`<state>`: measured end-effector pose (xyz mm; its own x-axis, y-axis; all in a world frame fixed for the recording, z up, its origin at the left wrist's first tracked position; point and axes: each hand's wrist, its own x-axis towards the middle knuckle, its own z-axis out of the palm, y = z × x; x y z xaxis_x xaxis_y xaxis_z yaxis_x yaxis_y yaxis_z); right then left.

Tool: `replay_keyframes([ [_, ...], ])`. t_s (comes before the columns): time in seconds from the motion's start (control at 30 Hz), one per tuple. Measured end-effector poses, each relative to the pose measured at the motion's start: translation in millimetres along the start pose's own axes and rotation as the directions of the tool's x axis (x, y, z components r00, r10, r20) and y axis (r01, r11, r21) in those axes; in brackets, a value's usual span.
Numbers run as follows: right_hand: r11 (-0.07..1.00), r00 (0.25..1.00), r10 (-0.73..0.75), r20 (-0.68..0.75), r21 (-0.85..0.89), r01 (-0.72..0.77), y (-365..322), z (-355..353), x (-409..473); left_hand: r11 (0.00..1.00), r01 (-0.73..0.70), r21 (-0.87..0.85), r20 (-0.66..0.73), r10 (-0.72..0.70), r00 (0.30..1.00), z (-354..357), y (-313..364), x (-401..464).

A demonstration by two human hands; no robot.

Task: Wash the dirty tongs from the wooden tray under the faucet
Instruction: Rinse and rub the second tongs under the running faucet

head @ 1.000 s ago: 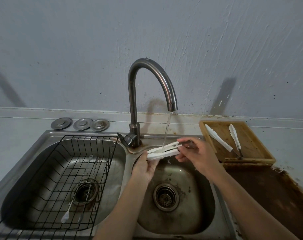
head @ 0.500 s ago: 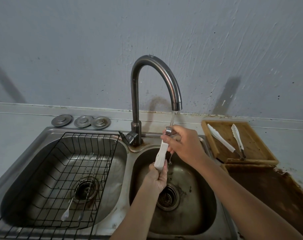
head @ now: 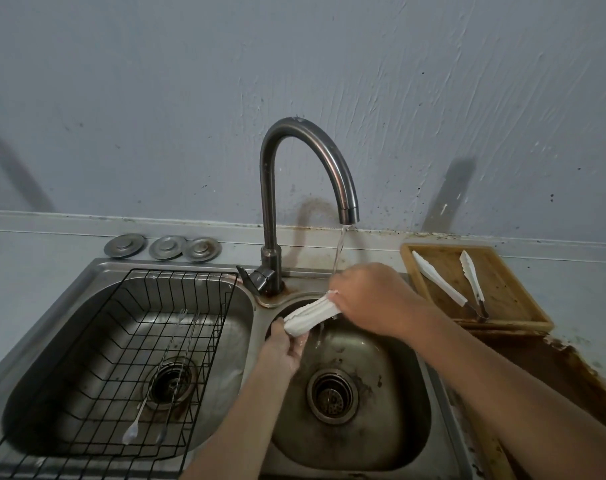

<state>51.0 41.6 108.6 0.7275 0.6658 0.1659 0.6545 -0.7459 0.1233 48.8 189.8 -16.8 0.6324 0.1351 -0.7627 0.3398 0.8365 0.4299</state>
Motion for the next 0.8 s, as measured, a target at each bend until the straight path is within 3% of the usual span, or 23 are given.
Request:
replay_keyframes([
  [0.07,0.973,0.996,-0.085,0.027,-0.212,0.089,-9,16,2,0.994,-0.065,0.085,0.009,0.065,0.998,-2,12,0],
  [0.13,0.964,0.991,-0.045,0.130,-0.253,0.077,-17,34,4,0.983,-0.090,0.159,0.023,0.087,0.996,-4,20,-3],
  [0.23,0.993,0.978,0.094,0.189,-0.086,-0.079,-23,56,4,0.952,-0.096,0.289,0.036,0.090,0.995,-7,28,-10],
  [0.3,0.930,0.942,0.220,0.254,0.237,-0.281,-22,68,-2,0.921,-0.092,0.378,0.066,0.072,0.995,-8,38,-15],
  [0.37,0.666,0.874,0.324,0.362,0.569,-0.482,-25,76,-7,0.857,-0.154,0.491,0.077,0.133,0.988,-6,48,-16],
  [0.43,0.389,0.823,0.374,0.428,0.733,-0.558,-30,79,-10,0.709,-0.292,0.642,0.062,0.332,0.941,-4,58,-15],
  [0.5,0.081,0.791,0.370,0.487,0.831,-0.550,-35,82,-10,0.538,-0.450,0.713,0.115,0.544,0.831,-1,67,-13],
  [0.57,-0.228,0.779,0.330,0.533,0.846,-0.482,-35,86,-10,0.372,-0.547,0.750,0.221,0.639,0.737,4,72,-9],
  [0.6,-0.333,0.782,0.305,0.544,0.830,-0.448,-34,87,-9,0.299,-0.555,0.776,0.255,0.657,0.710,7,72,-3],
  [0.67,-0.438,0.789,0.276,0.550,0.802,-0.406,-34,89,-9,0.209,-0.544,0.813,0.278,0.681,0.677,12,71,2],
  [0.8,-0.462,0.821,0.259,0.508,0.812,-0.357,-32,86,-12,0.084,-0.399,0.913,0.209,0.744,0.635,17,67,10],
])
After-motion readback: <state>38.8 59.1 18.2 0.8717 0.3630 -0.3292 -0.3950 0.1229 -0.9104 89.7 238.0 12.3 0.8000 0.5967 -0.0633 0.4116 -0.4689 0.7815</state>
